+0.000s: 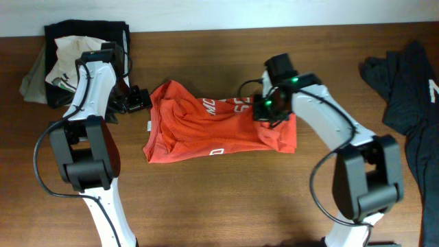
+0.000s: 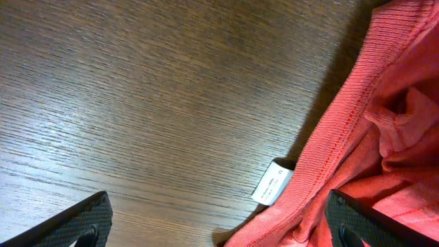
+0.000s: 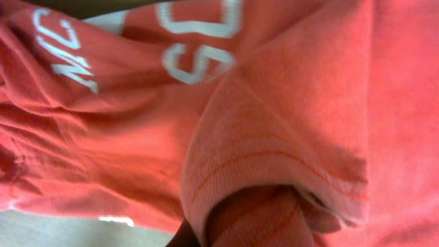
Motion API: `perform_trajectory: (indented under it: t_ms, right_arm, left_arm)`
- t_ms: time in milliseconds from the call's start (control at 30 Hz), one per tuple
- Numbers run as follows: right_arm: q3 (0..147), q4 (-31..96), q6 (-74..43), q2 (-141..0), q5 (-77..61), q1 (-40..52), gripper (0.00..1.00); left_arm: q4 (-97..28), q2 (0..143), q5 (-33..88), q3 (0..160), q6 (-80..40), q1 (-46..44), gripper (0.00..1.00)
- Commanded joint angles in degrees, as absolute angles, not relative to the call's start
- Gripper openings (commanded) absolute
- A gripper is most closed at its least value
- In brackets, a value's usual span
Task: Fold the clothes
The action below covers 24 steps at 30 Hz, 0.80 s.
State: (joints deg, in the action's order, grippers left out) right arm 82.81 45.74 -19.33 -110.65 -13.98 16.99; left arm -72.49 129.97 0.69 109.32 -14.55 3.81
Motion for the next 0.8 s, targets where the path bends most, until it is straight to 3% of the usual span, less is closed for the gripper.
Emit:
perform_trajectory:
  t_ms: [0,33,67,100,133,167,367,467,533,567,633,767]
  right_arm:
    - [83.5,43.0,-20.5,-111.2,-14.7,21.4,0.07]
    - [83.5,42.5,-21.2,-111.2,-14.5,22.3,0.1]
    - [83.5,42.4,-21.9,-111.2,-14.1,22.9,0.2]
    - [83.5,42.3,-21.9,-111.2,-14.0,23.5,0.62]
    - [83.5,42.3,-22.0,-111.2,-13.7,24.0,0.9]
    - [83.5,42.2,-21.9,-111.2,-13.7,24.0,0.95]
    - [95.5,53.8,-19.8,-109.8,-12.6,17.2,0.95]
    - [94.6,55.5,-19.7,-110.4,-12.6,13.9,0.95]
    - [92.2,55.0,-19.8,-111.1,-12.9,13.8,0.85]
    - [89.9,53.1,-19.8,-111.9,-14.6,14.3,0.64]
    - [87.2,50.0,-19.9,-113.2,-17.6,15.2,0.49]
    - [85.5,46.9,-21.6,-116.6,-17.9,17.4,0.5]
  left_arm:
    - [-72.5,130.4,1.3,108.9,-14.7,3.7,0.99]
    - [-72.5,130.4,1.3,108.9,-14.7,3.7,0.99]
    - [-72.5,130.4,1.3,108.9,-14.7,3.7,0.99]
    - [-72.5,130.4,1.3,108.9,-14.7,3.7,0.99]
    - [-72.5,130.4,1.3,108.9,-14.7,3.7,0.99]
    - [-72.5,130.4,1.3,108.9,-14.7,3.7,0.99]
    - [-72.5,130.4,1.3,108.9,-14.7,3.7,0.99]
    - [-72.5,130.4,1.3,108.9,-14.7,3.7,0.99]
    - [-72.5,130.4,1.3,108.9,-14.7,3.7,0.99]
    - [-72.5,130.4,1.3,108.9,-14.7,3.7,0.99]
    - [-72.5,130.4,1.3,108.9,-14.7,3.7,0.99]
    - [-72.9,130.4,1.3,108.9,-14.7,3.7,0.99]
